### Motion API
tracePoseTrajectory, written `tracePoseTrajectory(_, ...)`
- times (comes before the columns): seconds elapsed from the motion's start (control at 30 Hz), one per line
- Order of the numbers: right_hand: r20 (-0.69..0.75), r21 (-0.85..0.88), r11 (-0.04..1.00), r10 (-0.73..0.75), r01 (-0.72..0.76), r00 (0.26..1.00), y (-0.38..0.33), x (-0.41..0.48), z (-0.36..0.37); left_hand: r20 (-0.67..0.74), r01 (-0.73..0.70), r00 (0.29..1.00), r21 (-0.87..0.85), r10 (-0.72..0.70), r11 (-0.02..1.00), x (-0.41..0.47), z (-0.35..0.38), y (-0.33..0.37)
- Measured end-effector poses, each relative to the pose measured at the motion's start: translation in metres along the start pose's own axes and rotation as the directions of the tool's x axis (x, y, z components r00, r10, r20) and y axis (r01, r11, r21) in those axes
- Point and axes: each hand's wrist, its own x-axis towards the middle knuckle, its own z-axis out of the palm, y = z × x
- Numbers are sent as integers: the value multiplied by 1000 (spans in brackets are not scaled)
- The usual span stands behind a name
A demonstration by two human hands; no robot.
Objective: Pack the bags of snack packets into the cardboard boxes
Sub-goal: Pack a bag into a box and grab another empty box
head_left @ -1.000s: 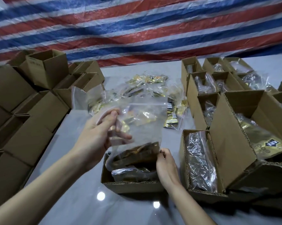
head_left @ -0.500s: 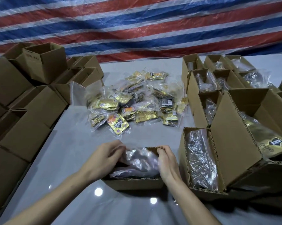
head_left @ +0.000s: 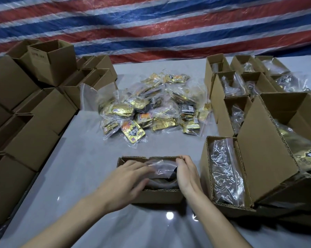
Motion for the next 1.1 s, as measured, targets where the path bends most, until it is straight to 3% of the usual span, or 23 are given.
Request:
tracePoseTrajectory(0.13,2,5,1000,14,-15,1000,-1,-3,0,279,233,944,-173,-179,957,22,13,-7)
tracePoseTrajectory(0.27,8,36,999,14,-14,1000,-3,-6,0,424,403,846,-112,-323,908,44,17,-14)
tracePoseTrajectory(0.33,15,38,999,22,-22,1000,-3,-8,2,470,405,812,-25,-347,914,54,18,-12)
tracePoseTrajectory(0.47,10,-68,996,55,-54,998,-3,-13,6,470,252,814,241,-340,937,64,21,0)
tracePoseTrajectory(0.53,28,-142,988,68,-64,997,-2,-15,4,471,246,815,246,-337,938,57,17,5)
tracePoseTrajectory(0.63,73,-269,963,56,-34,996,4,-17,1,340,218,903,165,-263,962,36,9,6)
tracePoseTrajectory(0.7,83,-309,951,50,-22,995,7,-17,-1,136,173,973,90,-184,981,19,4,11)
tracePoseTrajectory(0.77,93,-227,973,71,-49,993,10,-14,-6,-70,134,988,-91,-140,987,0,1,18)
tracePoseTrajectory(0.83,89,-76,991,118,-112,989,11,-12,-8,-99,188,970,-263,-220,946,-19,-2,22)
tracePoseTrajectory(0.9,77,109,975,184,-192,980,12,-14,-8,59,379,924,-260,-377,888,-28,-6,27)
tracePoseTrajectory(1.0,49,320,914,247,-250,968,13,-20,4,369,701,703,-220,-608,678,-22,-4,24)
tracePoseTrajectory(1.1,-17,431,877,244,-213,970,19,-27,22,440,816,575,-367,-690,446,1,6,13)
